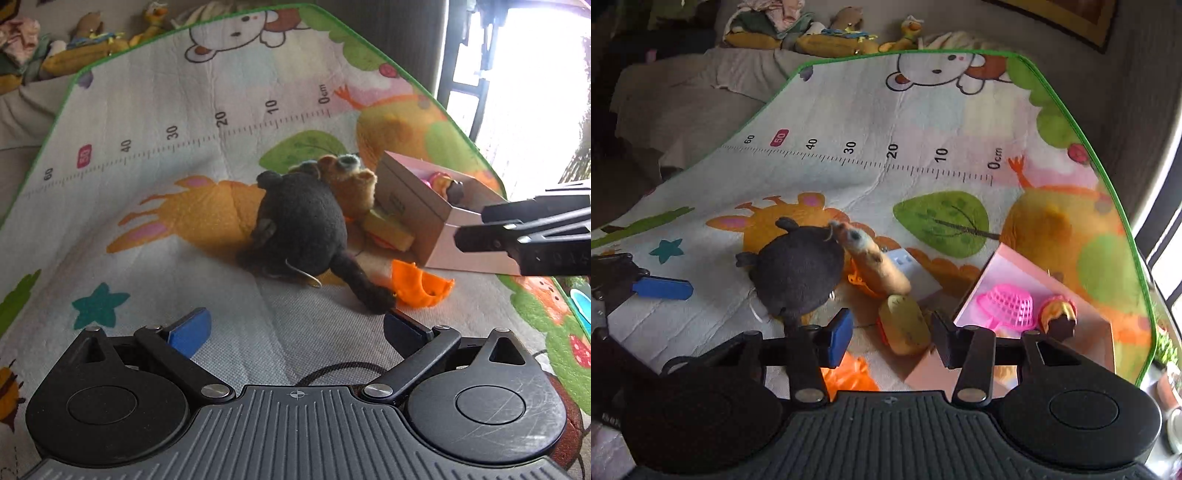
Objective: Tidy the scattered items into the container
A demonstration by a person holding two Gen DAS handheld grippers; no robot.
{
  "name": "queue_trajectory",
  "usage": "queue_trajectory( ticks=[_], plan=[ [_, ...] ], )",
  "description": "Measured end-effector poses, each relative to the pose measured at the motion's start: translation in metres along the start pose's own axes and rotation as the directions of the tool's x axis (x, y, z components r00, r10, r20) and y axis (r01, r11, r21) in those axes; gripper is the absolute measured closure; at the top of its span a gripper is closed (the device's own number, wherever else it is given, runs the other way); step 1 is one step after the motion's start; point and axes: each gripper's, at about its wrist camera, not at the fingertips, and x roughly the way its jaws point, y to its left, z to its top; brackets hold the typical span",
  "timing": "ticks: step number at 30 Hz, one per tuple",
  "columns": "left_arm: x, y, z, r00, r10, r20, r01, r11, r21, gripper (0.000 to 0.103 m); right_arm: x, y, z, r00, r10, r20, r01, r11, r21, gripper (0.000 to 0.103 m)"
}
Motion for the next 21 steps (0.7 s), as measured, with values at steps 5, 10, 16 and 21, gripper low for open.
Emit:
queue_trajectory(
  ticks=[5,10,16,21],
  plan=[
    [-0.004,-0.007,-0.003,0.999,-0.022,0.036,0.02,0.999,0.044,0.001,0.053,0.016,0.032,0.998,-0.066,0.005,0.066,0.99,-0.123,0.056],
    [-0.007,0.002,-0.004,0.998,-0.03,0.058,0.031,0.999,-0.017,0.001,0.087,0.024,0.04,0.997,-0.035,-0.063,0.026,0.988,-0.149,0.074],
    [-0.005,0.012,-0.004,0.996,-0.072,0.051,0.075,0.995,-0.072,0.001,0.075,0.021,0.038,0.998,0.029,-0.061,-0.034,0.995,-0.089,0.091],
    [-0.002,0.02,-0.003,0.996,-0.084,0.033,0.088,0.988,-0.125,0.001,0.038,0.007,0.035,0.997,0.073,-0.035,-0.074,0.997,-0.013,0.093]
  ],
)
